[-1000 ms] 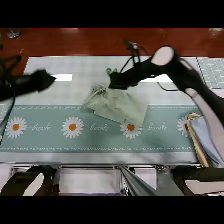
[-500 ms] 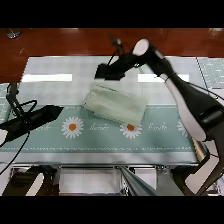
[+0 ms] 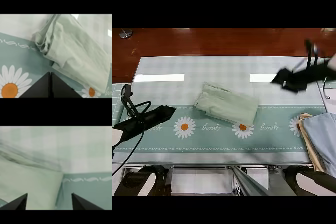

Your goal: Fold the shirts.

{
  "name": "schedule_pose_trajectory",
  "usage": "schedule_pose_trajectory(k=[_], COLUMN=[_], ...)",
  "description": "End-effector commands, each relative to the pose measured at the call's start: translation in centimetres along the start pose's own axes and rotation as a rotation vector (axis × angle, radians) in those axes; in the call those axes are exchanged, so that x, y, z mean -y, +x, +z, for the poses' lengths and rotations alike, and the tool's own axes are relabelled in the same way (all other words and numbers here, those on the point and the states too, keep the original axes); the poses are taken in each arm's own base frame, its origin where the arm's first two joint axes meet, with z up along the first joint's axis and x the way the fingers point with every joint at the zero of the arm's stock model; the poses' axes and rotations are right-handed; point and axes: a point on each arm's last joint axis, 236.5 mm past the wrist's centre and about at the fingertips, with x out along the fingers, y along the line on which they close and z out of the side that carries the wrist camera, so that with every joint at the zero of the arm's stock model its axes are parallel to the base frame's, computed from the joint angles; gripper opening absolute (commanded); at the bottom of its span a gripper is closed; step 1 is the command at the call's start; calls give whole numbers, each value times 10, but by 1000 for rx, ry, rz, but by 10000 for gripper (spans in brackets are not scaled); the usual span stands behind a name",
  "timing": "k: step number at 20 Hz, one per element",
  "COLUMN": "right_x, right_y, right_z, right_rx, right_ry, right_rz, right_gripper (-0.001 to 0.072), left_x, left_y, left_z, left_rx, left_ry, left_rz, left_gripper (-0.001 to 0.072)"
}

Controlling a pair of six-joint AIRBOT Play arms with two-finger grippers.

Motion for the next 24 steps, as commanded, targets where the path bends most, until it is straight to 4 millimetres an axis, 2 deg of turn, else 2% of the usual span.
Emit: schedule_pose_trajectory(k=[1, 3, 5, 7, 9, 10, 11, 13, 14, 16, 18, 20, 21, 22, 24], right_x=[46, 29, 13, 0, -15, -24, -36, -71, -91, -127, -155, -173, -180, -175, -146], right_y=[62, 85, 103, 122, 138, 145, 149, 146, 137, 107, 63, 9, -21, -47, -95], right_z=[-88, -119, -135, -140, -133, -129, -125, -108, -93, -52, -2, 51, 73, 92, 123], right_rx=[20, -85, -184, -257, -287, -299, -319, -339, -322, -256, -148, -1, 70, 127, 206], right_ry=[401, 392, 358, 314, 277, 257, 223, 89, 19, -135, -283, -329, -359, -352, -305], right_rz=[118, 196, 222, 222, 223, 229, 243, 311, 349, 371, 312, 251, 244, 211, 120], right_gripper=[629, 629, 628, 629, 627, 602, 446, 24, 22, 22, 22, 22, 22, 22, 22], left_x=[-1, -1, -3, -4, -4, -4, -4, -4, -4, -4, -4, -3, -3, -4, -3], left_y=[1, 1, 3, 5, 5, 5, 5, 5, 5, 5, 5, 5, 5, 5, 5], left_z=[-1, -1, -2, -2, -2, -2, -2, -2, -2, -2, -2, 3, 4, 6, 10], left_rx=[-3, -6, -9, -13, -15, -15, -15, -15, -15, -15, -15, 9, 13, 21, 36], left_ry=[-1, -2, -6, -10, -11, -11, -11, -10, -10, -10, -10, -16, -16, -16, -18], left_rz=[1, 2, 6, 10, 11, 11, 11, 11, 11, 11, 11, 6, 7, 7, 5], left_gripper=[26, 26, 25, 26, 26, 26, 26, 25, 26, 26, 26, 26, 26, 26, 26])
